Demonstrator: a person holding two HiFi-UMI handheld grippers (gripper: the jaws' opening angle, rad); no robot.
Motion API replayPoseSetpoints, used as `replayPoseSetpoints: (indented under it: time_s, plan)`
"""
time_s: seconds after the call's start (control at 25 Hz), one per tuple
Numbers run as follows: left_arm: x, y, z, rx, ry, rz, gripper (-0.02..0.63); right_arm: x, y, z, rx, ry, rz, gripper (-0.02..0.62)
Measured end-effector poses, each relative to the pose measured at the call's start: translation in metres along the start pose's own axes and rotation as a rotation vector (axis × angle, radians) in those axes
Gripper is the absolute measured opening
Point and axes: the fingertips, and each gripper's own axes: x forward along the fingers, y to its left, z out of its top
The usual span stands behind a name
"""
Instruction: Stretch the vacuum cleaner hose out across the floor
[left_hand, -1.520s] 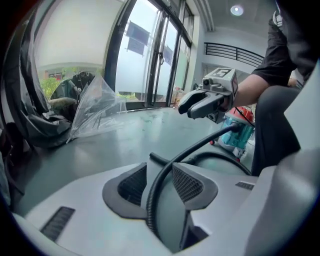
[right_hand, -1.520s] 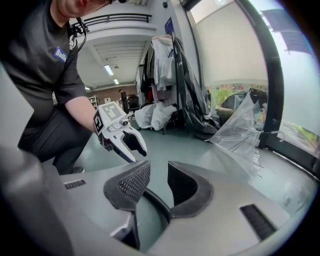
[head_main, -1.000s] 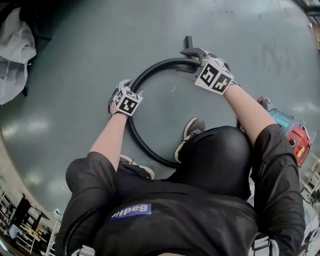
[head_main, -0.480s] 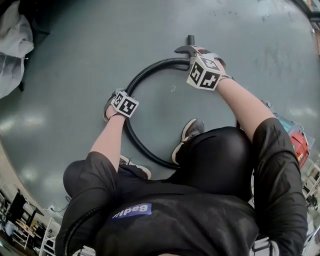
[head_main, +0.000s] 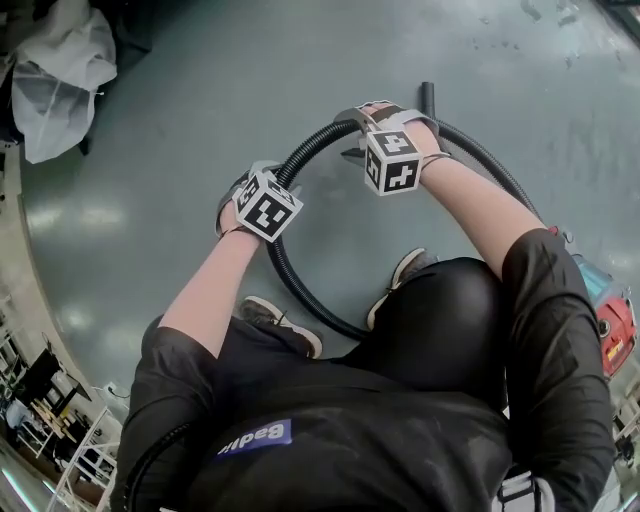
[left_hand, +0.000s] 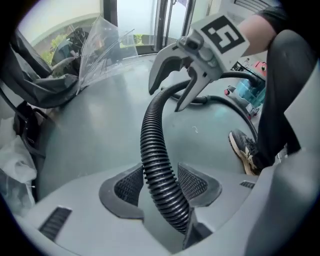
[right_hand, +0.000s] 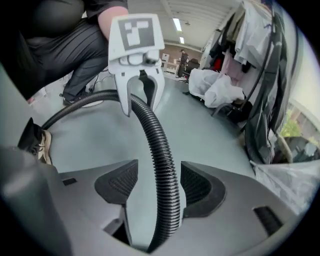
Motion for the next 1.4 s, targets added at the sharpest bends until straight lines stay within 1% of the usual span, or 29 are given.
replayPoseSetpoints:
  time_s: [0.16, 0.24, 0.32, 0.36, 0.4, 0.44, 0.48, 0.56, 0.64, 0.68, 0.76, 0.84, 0.92, 1.0, 1.12, 1.24, 1.28, 1.36, 1.4]
  plan:
    - [-0.048, 0.004, 0.009, 0.053, -0.022, 0.04, 0.222, 0.007, -0.021, 0.021, -0.112, 0.007, -0.075, 0.25]
    - [-0.071, 0.007, 0.014, 0.061, -0.052, 0.048, 0.221, 0.011, -0.027, 0.031, -0.145, 0.013, -0.075, 0.25]
    - [-0.092, 0.009, 0.023, 0.055, -0.093, 0.054, 0.221, 0.015, -0.032, 0.044, -0.141, -0.006, -0.069, 0.25]
    - [-0.101, 0.01, 0.027, 0.052, -0.112, 0.059, 0.221, 0.016, -0.035, 0.051, -0.119, -0.02, -0.069, 0.249]
    - [-0.109, 0.012, 0.03, 0.051, -0.127, 0.069, 0.221, 0.016, -0.04, 0.057, -0.084, -0.035, -0.071, 0.23]
    - [-0.114, 0.015, 0.03, 0.053, -0.14, 0.082, 0.221, 0.015, -0.046, 0.064, -0.04, -0.048, -0.072, 0.163]
    - [-0.118, 0.02, 0.029, 0.056, -0.153, 0.098, 0.221, 0.014, -0.052, 0.07, 0.0, -0.055, -0.068, 0.137]
    - [-0.123, 0.032, 0.023, 0.062, -0.172, 0.131, 0.222, 0.012, -0.064, 0.082, 0.058, -0.04, -0.061, 0.137]
    - [-0.127, 0.043, 0.015, 0.06, -0.192, 0.158, 0.231, 0.008, -0.078, 0.091, 0.1, -0.001, -0.082, 0.137]
    - [-0.13, 0.048, 0.011, 0.047, -0.207, 0.172, 0.252, 0.004, -0.087, 0.094, 0.122, 0.02, -0.101, 0.137]
    - [-0.142, 0.058, 0.007, -0.007, -0.26, 0.199, 0.281, -0.004, -0.103, 0.098, 0.181, 0.05, -0.135, 0.14]
    - [-0.15, 0.063, 0.003, -0.061, -0.304, 0.22, 0.287, -0.014, -0.118, 0.101, 0.256, 0.061, -0.161, 0.143]
    - [-0.153, 0.064, -0.004, -0.084, -0.321, 0.251, 0.298, -0.024, -0.13, 0.104, 0.323, 0.072, -0.189, 0.149]
    - [-0.152, 0.065, -0.012, -0.095, -0.324, 0.276, 0.314, -0.036, -0.142, 0.105, 0.365, 0.087, -0.223, 0.149]
    - [-0.151, 0.067, -0.024, -0.126, -0.341, 0.261, 0.316, -0.054, -0.157, 0.106, 0.413, 0.109, -0.261, 0.153]
    - [-0.144, 0.071, -0.035, -0.154, -0.333, 0.199, 0.309, -0.059, -0.157, 0.105, 0.43, 0.136, -0.264, 0.167]
    - [-0.143, 0.073, -0.039, -0.162, -0.317, 0.172, 0.249, -0.057, -0.152, 0.105, 0.427, 0.15, -0.259, 0.172]
    - [-0.145, 0.08, -0.047, -0.163, -0.288, 0.13, 0.231, -0.05, -0.14, 0.103, 0.399, 0.188, -0.236, 0.181]
    - [-0.149, 0.084, -0.05, -0.152, -0.281, 0.115, 0.222, -0.048, -0.135, 0.103, 0.376, 0.206, -0.224, 0.196]
